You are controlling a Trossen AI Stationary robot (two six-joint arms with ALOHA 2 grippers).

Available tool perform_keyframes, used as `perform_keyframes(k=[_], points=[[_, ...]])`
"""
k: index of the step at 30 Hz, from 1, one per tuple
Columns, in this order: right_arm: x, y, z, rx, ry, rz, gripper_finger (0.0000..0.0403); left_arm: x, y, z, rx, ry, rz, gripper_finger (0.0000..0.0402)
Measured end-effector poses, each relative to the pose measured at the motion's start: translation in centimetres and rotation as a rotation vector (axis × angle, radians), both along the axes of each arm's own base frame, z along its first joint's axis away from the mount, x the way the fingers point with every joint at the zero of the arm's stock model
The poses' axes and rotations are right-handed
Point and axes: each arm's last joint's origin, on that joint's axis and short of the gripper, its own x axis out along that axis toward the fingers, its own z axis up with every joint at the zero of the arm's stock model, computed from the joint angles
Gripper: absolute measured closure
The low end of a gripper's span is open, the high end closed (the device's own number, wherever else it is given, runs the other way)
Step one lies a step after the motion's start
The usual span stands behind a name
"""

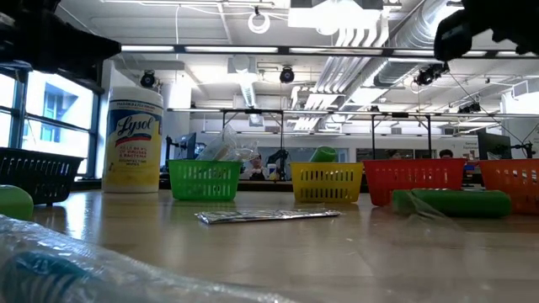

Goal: Pick & Place Travel size toiletries
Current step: Put the blue toothbrush into the green bin

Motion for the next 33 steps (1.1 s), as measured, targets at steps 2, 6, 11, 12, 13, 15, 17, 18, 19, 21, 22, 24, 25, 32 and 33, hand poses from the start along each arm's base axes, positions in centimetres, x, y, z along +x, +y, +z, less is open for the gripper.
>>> perform_keyframes(k=[2, 6, 11, 12, 13, 15, 17, 18, 19, 21, 22, 24, 25, 32, 33], points=[[1.0, 0.3, 1.1, 0.016, 0.067, -0.038, 0.0396, 0.0, 0.0, 0.0, -0.016, -0.003, -0.001, 0.0402], [4.2, 1.8, 3.3, -0.062, 0.329, -0.157, 0.0396, 0.0, 0.0, 0.1, -0.022, -0.007, -0.001, 0.0402], [9.1, 4.4, 5.9, -0.142, 0.474, -0.216, 0.04, 0.0, 0.0, 0.1, -0.023, -0.007, -0.001, 0.0402], [10.2, 4.8, 6.3, -0.146, 0.495, -0.216, 0.0399, 0.0, 0.0, 0.1, -0.023, -0.007, 0.0, 0.0401], [11.2, 5.3, 6.6, -0.142, 0.519, -0.217, 0.0398, 0.0, 0.0, 0.1, -0.021, -0.006, 0.0, 0.0401], [13.1, 6.1, 6.8, -0.135, 0.592, -0.209, 0.0396, 0.0, 0.1, 0.1, -0.02, -0.006, 0.021, 0.0402], [14.8, 6.9, 6.3, -0.127, 0.699, -0.17, 0.0394, 0.0, 0.2, 0.1, -0.047, -0.012, 0.066, 0.0402], [15.8, 7.3, 6.1, -0.121, 0.743, -0.15, 0.0392, 0.0, 0.3, 0.1, -0.066, -0.012, 0.087, 0.0402], [16.7, 7.7, 5.6, -0.112, 0.787, -0.141, 0.0392, 0.0, 0.3, 0.1, -0.077, -0.013, 0.1, 0.0402], [18.5, 8.4, 4.6, -0.088, 0.867, -0.145, 0.0393, 0.0, 0.3, 0.1, -0.083, -0.013, 0.111, 0.0402], [19.4, 8.8, 4.1, -0.073, 0.894, -0.15, 0.0394, 0.0, 0.3, 0.1, -0.083, -0.013, 0.111, 0.0402], [21.1, 9.6, 3.4, -0.038, 0.934, -0.145, 0.0395, 0.0, 0.3, 0.1, -0.09, -0.014, 0.108, 0.0402], [21.9, 10.0, 3.2, -0.013, 0.947, -0.137, 0.0394, 0.0, 0.3, 0.1, -0.104, -0.016, 0.103, 0.0402], [26.5, 13.3, 0.8, 0.046, 1.122, -0.048, 0.03, 0.0, 0.2, 0.0, -0.213, -0.02, 0.059, 0.0402], [27.1, 13.7, 0.6, 0.053, 1.128, -0.053, 0.0278, 0.0, 0.1, 0.0, -0.21, -0.014, 0.036, 0.0402]])
